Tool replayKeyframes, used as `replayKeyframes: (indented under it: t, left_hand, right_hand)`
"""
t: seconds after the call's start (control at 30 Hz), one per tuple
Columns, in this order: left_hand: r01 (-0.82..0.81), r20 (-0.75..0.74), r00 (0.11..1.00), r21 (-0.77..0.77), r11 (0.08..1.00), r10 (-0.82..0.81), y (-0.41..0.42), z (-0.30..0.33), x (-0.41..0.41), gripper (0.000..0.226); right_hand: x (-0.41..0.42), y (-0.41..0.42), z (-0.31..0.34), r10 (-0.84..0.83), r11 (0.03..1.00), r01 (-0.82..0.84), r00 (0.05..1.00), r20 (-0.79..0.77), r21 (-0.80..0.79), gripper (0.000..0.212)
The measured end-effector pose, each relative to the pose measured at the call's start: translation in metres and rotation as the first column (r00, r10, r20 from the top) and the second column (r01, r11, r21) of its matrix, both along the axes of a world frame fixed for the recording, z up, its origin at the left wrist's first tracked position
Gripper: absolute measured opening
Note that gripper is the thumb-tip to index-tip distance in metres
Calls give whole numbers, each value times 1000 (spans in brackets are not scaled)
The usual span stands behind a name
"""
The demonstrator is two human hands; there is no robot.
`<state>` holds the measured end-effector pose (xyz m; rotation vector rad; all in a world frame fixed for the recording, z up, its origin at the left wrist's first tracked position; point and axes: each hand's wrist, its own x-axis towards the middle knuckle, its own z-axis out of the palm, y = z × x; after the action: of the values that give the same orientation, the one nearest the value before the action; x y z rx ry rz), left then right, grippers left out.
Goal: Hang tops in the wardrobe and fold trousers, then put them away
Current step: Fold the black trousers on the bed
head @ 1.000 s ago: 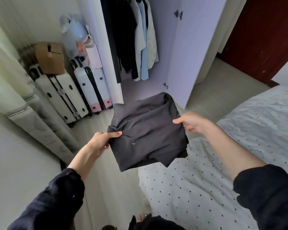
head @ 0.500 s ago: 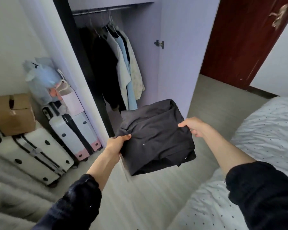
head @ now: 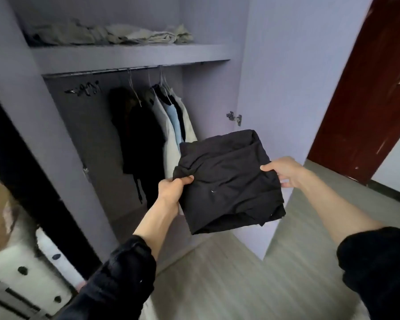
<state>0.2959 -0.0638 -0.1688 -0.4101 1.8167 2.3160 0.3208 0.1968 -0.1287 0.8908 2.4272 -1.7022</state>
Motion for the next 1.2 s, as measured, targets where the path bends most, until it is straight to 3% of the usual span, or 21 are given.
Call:
replayKeyframes:
  t: [0.2, 0.3, 0.47, 0.6, 0.7, 0.87, 0.97, 1.03, 1.07, 1.1, 1.13, 1.17, 1.2]
  left_hand:
    - [-93, -196, 977, -7, 996, 90, 48, 98, -127, 10]
    - [-156, -302, 942, -8, 988, 147, 54, 162, -189, 9]
    - [-229, -412, 894, -77, 970, 178, 49, 241, -272, 15]
    - [-252, -520, 840, -122, 960, 154, 45, 295, -360, 24]
    - [-246, -535, 830, -97, 965, 158, 39, 322, -423, 49]
    - [-155, -466, 880, -97, 983, 93, 47, 345, -517, 30]
    - [-104, -401, 916, -175, 979, 25, 60, 339, -564, 17]
    - [-120, -364, 930, -446, 887, -57, 68, 324, -587, 27]
    - [-142, -335, 935, -658, 740, -119, 71, 316, -598, 36]
    - [-167, -295, 940, -834, 526, -169, 73, 311, -605, 45]
    - [-198, -270, 946, -920, 338, -181, 74, 309, -609, 52]
    - [-211, -267, 941, -943, 257, -209, 72, 309, -610, 59]
    - [-202, -270, 924, -946, 255, -272, 68, 312, -611, 62]
  right_hand:
    - [-142, 50, 102, 164, 986, -151, 958, -234, 73, 19]
    - [-215, 58, 157, 233, 972, -209, 899, -370, 104, 9]
    - [-313, 54, 223, 291, 956, -221, 804, -518, 195, 34]
    - [-409, 51, 277, 337, 938, -202, 716, -611, 281, 15]
    - [-471, 49, 311, 352, 928, -159, 673, -650, 338, 9]
    - [-571, 50, 352, 365, 887, -74, 717, -594, 455, 33]
    - [-625, 59, 351, 363, 863, -57, 759, -540, 501, 15]
    - [-650, 61, 339, 369, 823, -69, 820, -437, 564, 10]
    - [-661, 59, 332, 389, 770, -80, 845, -366, 633, 8]
    - [-670, 56, 324, 424, 686, -90, 856, -296, 722, 14]
    - [-679, 54, 317, 455, 605, -86, 853, -256, 791, 28]
    - [-679, 49, 311, 502, 548, -79, 827, -252, 832, 39]
    - [-675, 44, 306, 563, 542, -99, 780, -274, 834, 43]
